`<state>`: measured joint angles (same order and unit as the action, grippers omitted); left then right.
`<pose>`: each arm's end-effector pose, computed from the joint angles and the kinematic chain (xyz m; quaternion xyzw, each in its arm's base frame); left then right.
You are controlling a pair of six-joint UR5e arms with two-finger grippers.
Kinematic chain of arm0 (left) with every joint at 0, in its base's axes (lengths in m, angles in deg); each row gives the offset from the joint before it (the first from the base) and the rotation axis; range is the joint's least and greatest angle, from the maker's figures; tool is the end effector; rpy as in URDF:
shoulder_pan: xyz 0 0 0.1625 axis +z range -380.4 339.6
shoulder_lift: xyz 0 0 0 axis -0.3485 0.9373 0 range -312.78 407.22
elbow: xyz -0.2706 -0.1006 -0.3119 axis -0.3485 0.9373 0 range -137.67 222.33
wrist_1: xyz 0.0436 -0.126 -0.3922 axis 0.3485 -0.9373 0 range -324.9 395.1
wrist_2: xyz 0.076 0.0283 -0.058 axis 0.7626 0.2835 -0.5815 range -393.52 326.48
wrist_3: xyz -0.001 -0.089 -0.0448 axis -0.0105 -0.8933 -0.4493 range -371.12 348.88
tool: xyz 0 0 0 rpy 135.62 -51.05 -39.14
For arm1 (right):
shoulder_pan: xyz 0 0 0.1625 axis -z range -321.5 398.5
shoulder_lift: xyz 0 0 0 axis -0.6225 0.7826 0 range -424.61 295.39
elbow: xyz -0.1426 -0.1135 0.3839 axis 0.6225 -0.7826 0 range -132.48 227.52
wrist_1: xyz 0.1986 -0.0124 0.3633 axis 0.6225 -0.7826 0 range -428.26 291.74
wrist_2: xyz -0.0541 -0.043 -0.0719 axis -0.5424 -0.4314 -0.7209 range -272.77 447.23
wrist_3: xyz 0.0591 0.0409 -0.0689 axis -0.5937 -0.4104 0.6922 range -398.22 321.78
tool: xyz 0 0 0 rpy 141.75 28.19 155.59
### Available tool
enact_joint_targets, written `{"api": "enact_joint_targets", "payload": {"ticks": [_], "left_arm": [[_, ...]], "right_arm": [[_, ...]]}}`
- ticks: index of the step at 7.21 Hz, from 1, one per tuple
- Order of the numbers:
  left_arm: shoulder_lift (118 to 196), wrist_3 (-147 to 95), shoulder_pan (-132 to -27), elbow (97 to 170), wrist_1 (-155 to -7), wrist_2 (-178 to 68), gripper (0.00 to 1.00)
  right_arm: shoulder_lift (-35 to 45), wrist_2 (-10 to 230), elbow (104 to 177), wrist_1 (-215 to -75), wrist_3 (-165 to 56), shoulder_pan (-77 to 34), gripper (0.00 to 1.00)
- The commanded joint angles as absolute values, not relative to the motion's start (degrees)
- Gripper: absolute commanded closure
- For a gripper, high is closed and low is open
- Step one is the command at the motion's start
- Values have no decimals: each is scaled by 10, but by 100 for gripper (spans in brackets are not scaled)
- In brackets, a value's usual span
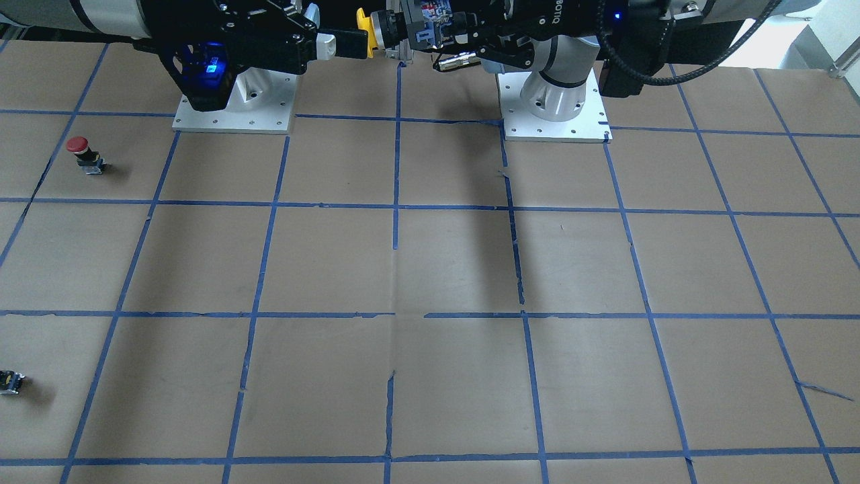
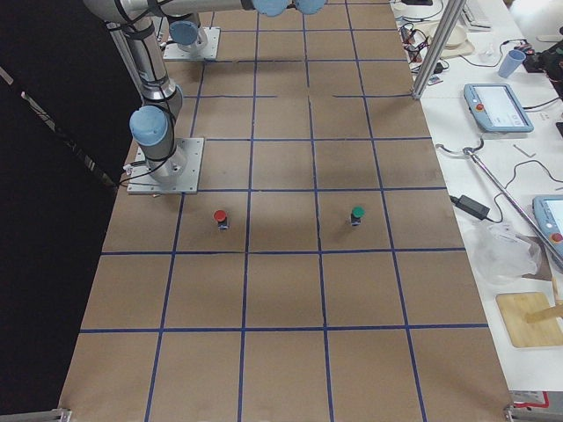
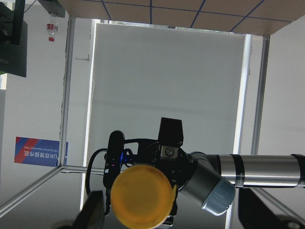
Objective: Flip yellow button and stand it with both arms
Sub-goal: 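Grasp the yellow button with the right gripper and open the left gripper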
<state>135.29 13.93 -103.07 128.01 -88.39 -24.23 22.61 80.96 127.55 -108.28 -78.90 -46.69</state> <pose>-0.1714 -0.4827 0.5700 0.0366 -0.7553 0.0031 0.6544 0.1916 -0.4933 0.5603 0.4926 0.5453 0.4498 0.5076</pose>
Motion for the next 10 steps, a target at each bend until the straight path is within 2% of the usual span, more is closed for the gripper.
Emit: {"api": "enact_joint_targets", "payload": {"ticks": [1, 3, 5, 6, 7, 8, 9, 10], "left_arm": [[1353, 139, -1035, 1280, -883, -243, 85], [1352, 138, -1044, 1282, -882, -242, 85], [1348, 138, -1045, 1283, -882, -242, 85], [1343, 138, -1046, 1287, -883, -242, 85], [1339, 138, -1046, 1293, -882, -241, 80], [1336, 138, -1046, 1294, -883, -236, 61], [1335, 138, -1046, 1295, -883, -235, 59], [1334, 138, -1046, 1295, -883, -232, 16]], "right_arm": [[222, 815, 1279, -1083, -785, -468, 10], [219, 815, 1279, -1083, -785, -468, 25], [220, 815, 1279, -1082, -784, -468, 50], [220, 815, 1279, -1080, -784, -467, 55], [220, 815, 1279, -1080, -784, -466, 66], [221, 814, 1279, -1080, -784, -463, 70], [221, 814, 1279, -1080, -784, -463, 74], [221, 814, 1279, -1079, -785, -463, 75]]}}
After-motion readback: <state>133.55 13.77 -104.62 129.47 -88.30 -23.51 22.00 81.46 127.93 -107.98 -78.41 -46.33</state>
